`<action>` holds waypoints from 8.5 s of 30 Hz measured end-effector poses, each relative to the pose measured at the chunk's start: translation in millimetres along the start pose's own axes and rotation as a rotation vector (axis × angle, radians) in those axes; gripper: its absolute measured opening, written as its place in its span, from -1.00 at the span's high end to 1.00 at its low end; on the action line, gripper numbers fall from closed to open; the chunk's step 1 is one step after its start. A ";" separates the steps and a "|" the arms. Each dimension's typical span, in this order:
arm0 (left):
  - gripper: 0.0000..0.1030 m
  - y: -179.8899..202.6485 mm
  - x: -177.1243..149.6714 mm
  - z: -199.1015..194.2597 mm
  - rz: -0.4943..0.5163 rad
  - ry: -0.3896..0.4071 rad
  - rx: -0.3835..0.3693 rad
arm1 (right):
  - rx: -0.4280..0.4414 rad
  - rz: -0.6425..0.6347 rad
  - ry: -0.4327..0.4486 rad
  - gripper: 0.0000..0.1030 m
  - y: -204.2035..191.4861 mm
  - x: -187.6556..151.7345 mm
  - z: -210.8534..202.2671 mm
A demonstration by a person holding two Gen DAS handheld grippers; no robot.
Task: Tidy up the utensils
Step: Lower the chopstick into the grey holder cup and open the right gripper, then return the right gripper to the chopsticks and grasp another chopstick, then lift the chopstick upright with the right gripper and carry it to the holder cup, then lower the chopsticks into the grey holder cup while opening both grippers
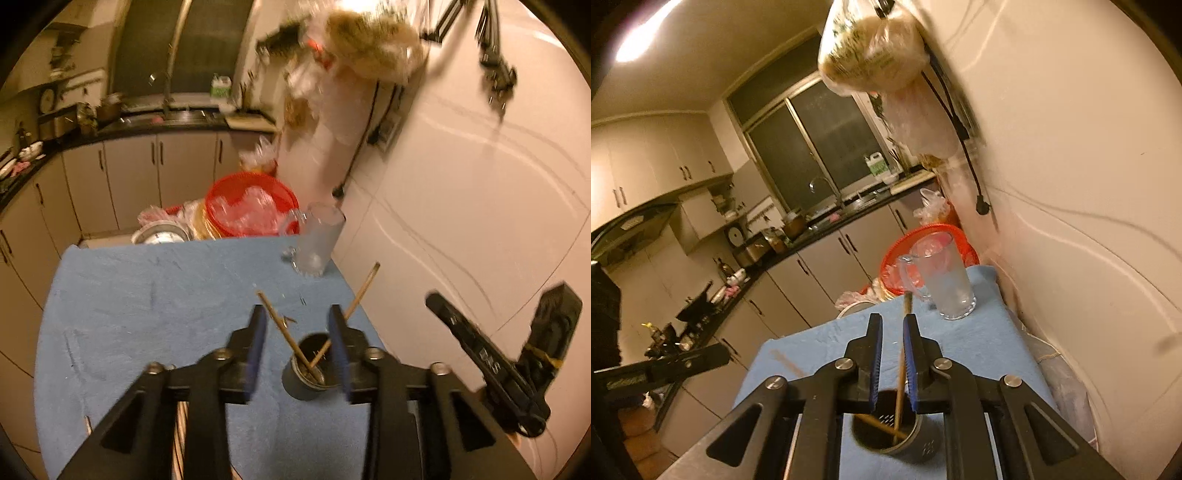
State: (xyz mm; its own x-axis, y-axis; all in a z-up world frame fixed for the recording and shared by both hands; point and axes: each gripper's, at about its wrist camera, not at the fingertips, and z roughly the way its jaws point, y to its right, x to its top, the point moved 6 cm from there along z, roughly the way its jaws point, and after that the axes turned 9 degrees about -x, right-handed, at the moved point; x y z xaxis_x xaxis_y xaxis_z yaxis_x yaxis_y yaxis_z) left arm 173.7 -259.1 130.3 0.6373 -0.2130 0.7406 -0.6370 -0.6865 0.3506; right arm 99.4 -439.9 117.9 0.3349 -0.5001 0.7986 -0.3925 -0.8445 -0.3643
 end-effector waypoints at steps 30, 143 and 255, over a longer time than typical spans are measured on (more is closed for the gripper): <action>-0.08 -211.6 -196.3 -61.7 -0.227 -0.158 0.252 | -0.010 -0.315 -0.734 0.73 -176.8 -249.8 171.3; 0.86 -112.4 -133.8 -137.8 -0.098 0.095 0.246 | 0.271 -0.308 0.033 0.85 -165.8 -153.9 -100.1; 0.84 -8.5 4.7 37.0 -0.050 0.155 0.012 | 0.049 0.033 0.050 0.79 5.5 15.9 -7.2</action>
State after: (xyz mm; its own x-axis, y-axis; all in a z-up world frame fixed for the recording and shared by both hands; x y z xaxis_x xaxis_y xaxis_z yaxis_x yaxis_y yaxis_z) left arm 198.2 -280.0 109.6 0.5928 -0.0697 0.8024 -0.6004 -0.7022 0.3825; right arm 96.4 -451.2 132.0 0.2790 -0.5192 0.8078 -0.3601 -0.8364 -0.4131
